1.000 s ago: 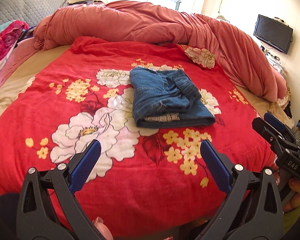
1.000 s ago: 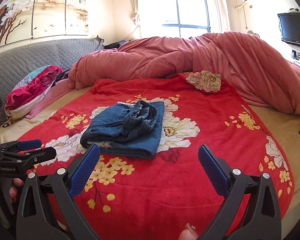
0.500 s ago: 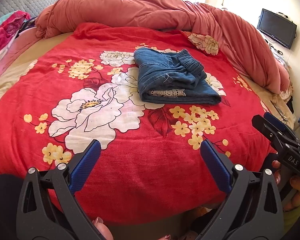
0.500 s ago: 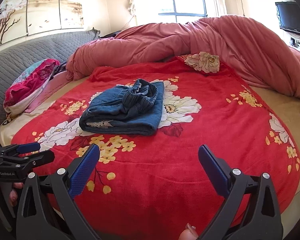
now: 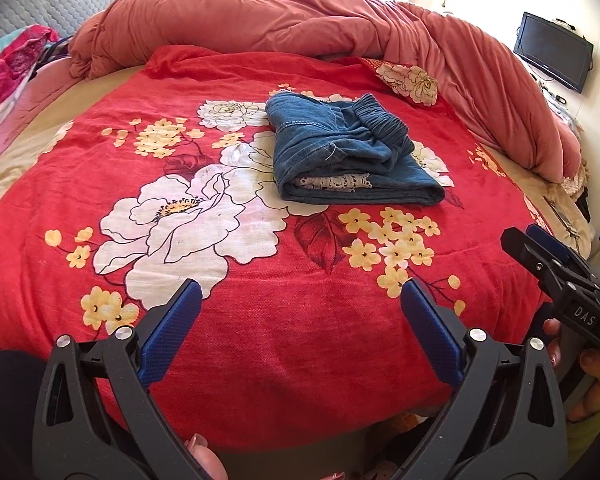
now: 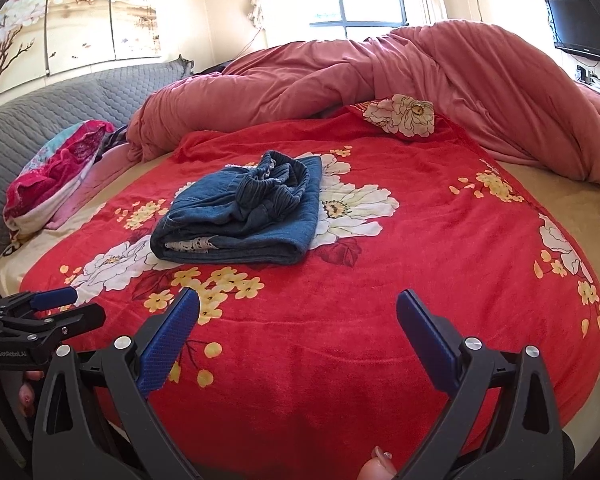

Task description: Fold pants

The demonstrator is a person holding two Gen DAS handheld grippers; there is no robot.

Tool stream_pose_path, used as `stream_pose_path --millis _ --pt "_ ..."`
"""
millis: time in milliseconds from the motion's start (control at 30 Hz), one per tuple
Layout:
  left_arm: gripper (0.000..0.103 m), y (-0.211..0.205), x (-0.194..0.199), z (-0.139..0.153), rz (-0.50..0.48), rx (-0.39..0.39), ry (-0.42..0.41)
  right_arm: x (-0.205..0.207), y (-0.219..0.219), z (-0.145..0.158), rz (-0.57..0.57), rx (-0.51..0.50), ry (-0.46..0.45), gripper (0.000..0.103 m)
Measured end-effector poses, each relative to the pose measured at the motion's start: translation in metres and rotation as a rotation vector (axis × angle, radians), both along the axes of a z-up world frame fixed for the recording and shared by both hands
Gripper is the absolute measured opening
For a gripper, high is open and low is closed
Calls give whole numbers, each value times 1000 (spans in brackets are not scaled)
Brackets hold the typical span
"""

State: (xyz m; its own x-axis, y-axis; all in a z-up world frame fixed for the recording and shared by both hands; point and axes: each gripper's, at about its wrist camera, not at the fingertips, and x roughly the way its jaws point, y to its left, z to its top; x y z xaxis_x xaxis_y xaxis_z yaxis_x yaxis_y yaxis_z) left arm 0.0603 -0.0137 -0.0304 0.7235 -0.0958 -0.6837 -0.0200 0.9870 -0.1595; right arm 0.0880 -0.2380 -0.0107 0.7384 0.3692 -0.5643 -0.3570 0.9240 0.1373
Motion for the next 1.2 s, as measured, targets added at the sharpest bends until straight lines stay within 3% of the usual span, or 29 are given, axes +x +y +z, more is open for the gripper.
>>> stream_pose_path --millis 1200 --pt "93 3 -1 3 17 4 -7 3 1 -6 -4 -11 16 98"
